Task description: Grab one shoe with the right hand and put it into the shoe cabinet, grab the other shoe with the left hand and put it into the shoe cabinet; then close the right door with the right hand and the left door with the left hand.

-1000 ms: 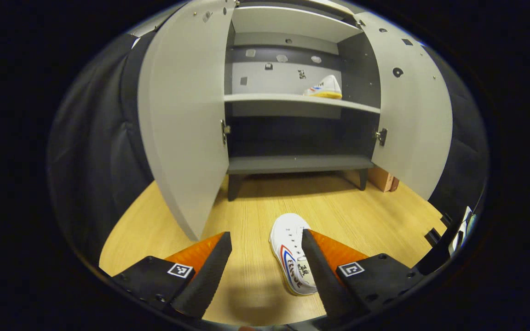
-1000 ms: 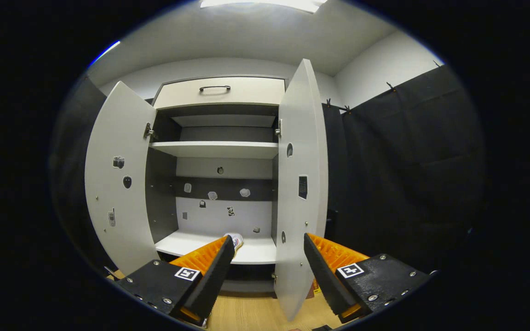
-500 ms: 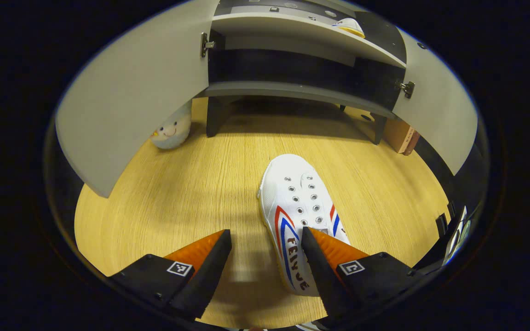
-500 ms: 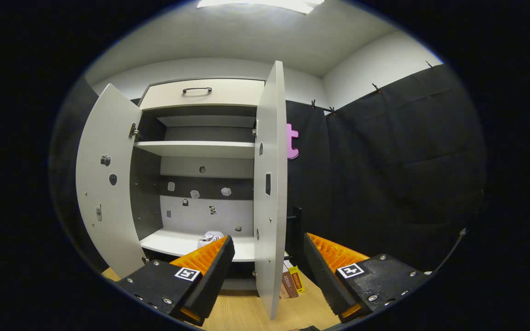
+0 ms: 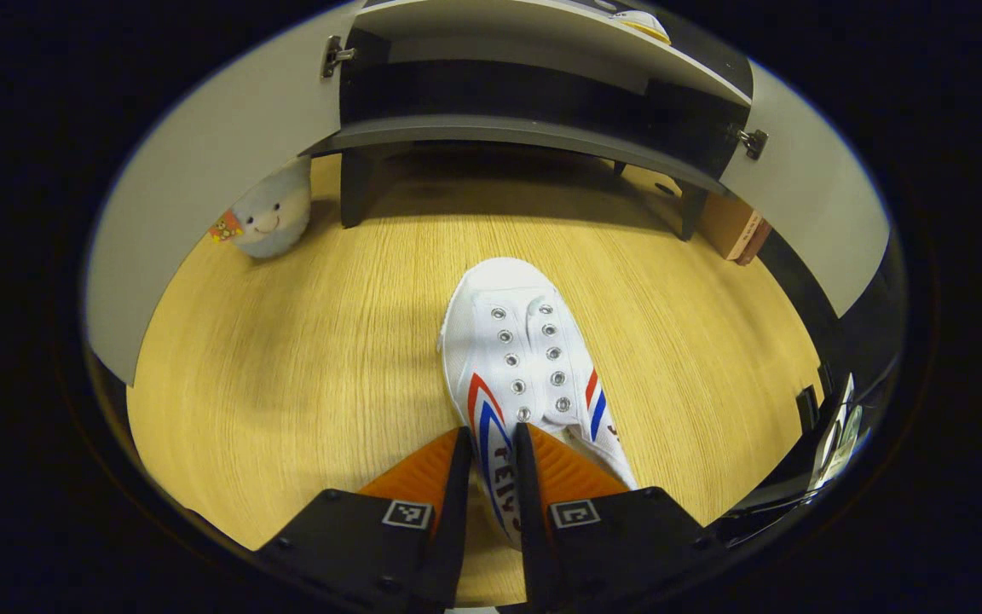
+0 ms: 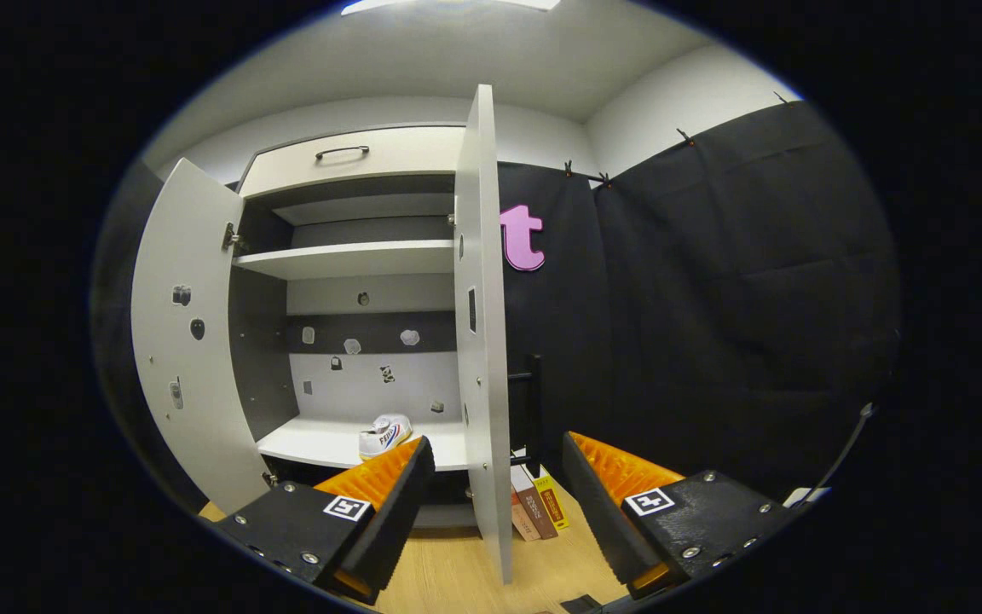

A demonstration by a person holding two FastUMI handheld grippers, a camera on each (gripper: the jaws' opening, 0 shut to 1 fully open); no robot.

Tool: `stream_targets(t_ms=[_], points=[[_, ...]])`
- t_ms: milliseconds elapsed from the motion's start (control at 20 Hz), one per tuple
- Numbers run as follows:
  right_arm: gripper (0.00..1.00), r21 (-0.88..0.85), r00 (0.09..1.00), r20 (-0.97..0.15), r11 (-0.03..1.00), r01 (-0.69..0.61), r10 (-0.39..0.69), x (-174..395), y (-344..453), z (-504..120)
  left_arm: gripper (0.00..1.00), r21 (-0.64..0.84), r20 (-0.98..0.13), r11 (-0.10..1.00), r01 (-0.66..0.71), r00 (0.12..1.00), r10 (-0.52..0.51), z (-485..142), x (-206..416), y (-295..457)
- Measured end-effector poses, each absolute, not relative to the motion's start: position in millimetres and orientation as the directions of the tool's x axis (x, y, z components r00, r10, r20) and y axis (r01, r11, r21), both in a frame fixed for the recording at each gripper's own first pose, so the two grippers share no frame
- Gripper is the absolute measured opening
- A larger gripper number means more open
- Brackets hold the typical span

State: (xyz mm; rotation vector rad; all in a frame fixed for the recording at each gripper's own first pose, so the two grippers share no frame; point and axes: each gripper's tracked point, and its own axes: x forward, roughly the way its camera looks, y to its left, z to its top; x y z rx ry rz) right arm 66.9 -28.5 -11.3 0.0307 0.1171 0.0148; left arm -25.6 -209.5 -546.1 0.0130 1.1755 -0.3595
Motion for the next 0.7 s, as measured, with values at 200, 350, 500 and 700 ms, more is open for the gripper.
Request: stream_targets(t_ms=[200,350,500,700], points=[[0.93,0.047,0.991,-0.128,0.999,-0.021,0.027,68,-31,-17,0.07,-0.165,-0.916,0.96,0.225,0.325,-0.234,-542,-19,-200],[0.93,0.053,0.994,-0.106,0.998,-0.024,0.03,67,-37,-9,0.07,-0.177,-0.919,0.958,0.227,0.31,-0.243,-518,-13,-194],[0.93,0.046,0.996,-0.086,0.998,-0.03,0.034,67,-44,-3,0.07,-0.219,-0.9,0.951,0.219,0.332,-0.283,-489,4,-186],[0.93,0.03,0.996,-0.061,0.997,-0.064,0.066,70,-49,4,0.06,-0.248,-0.864,0.942,0.224,0.389,-0.32,-449,23,-168]])
